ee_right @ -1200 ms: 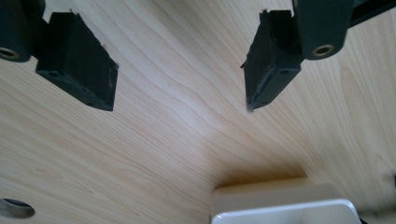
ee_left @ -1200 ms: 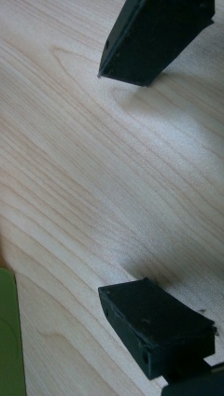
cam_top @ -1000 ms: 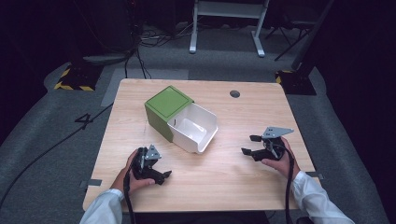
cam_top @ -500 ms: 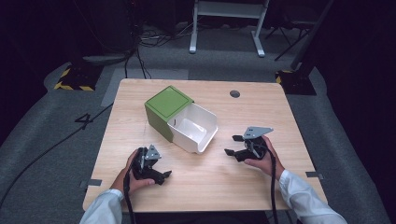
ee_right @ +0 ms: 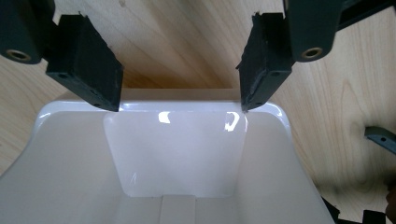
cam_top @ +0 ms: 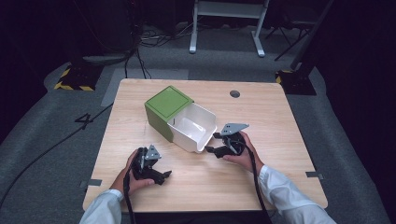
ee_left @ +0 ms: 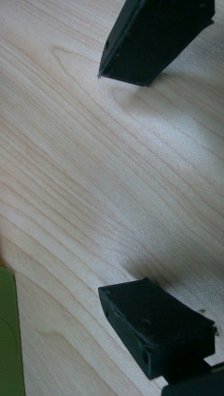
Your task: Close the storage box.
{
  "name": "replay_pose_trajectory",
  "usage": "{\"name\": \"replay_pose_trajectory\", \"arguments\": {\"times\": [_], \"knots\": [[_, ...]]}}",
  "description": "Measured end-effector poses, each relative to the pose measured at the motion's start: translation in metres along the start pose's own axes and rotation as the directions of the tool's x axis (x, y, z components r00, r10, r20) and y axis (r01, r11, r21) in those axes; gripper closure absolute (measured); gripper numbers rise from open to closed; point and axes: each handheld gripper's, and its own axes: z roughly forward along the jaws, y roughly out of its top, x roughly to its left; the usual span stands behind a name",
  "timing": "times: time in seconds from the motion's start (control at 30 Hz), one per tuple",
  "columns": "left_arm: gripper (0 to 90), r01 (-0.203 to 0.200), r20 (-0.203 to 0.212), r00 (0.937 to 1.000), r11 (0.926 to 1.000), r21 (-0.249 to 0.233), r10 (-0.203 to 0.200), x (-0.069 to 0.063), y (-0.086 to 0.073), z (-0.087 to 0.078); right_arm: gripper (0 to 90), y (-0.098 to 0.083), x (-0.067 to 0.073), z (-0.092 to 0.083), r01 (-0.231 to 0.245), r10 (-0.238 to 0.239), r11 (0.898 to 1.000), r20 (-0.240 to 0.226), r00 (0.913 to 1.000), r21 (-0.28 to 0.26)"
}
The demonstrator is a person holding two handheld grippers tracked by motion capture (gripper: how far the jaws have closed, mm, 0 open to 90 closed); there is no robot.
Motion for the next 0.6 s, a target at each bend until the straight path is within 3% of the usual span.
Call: {"name": "replay_pose_trajectory", "arguments": {"times": [0.37, 0.6], "knots": [[0.5, 0.000, 0.000, 1.0000, 1.0000, -0.001, 0.000, 0.000, 0.000, 0.000, 27.2, 0.004, 0.002, 0.013, -0.021, 0.022, 1.000, 0.057, 0.9981, -0.012], [0.5, -0.001, 0.002, 1.0000, 1.0000, -0.003, 0.001, 0.000, 0.000, 0.000, 29.2, 0.010, 0.004, 0.021, -0.004, 0.005, 1.000, 0.075, 0.9972, -0.018]]}}
